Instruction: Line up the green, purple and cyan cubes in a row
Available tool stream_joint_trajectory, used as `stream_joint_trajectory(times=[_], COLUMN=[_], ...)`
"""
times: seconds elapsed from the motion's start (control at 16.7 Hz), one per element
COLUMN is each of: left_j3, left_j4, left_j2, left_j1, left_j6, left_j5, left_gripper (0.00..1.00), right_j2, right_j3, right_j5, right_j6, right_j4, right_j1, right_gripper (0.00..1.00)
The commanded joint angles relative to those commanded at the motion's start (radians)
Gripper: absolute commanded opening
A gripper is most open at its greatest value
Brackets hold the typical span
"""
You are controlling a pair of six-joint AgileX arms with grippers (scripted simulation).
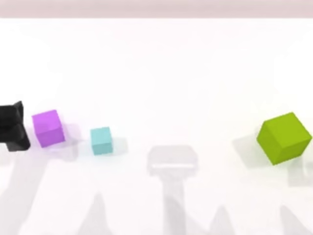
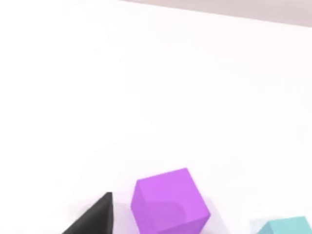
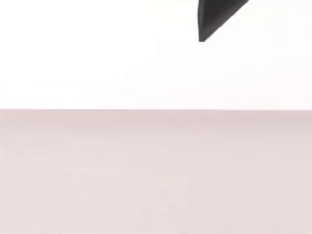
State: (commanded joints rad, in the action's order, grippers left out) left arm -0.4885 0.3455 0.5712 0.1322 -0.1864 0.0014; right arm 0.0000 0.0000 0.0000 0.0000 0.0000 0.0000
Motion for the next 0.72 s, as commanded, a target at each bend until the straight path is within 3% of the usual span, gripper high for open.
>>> stream_joint_trajectory(times=[0.72], left_j3=[-0.859], left_j4=[0.641], left_j2=[1.205], left_j1=[0.234], left_j6=[-0.334], left_j5=[0.004], left_gripper=[1.00], right_j2=[0.000], right_j3=[0.000], right_j5=[0.000], right_j6=[0.000], right_j4=[0.000], right_j1=[0.000], right_gripper=[1.00])
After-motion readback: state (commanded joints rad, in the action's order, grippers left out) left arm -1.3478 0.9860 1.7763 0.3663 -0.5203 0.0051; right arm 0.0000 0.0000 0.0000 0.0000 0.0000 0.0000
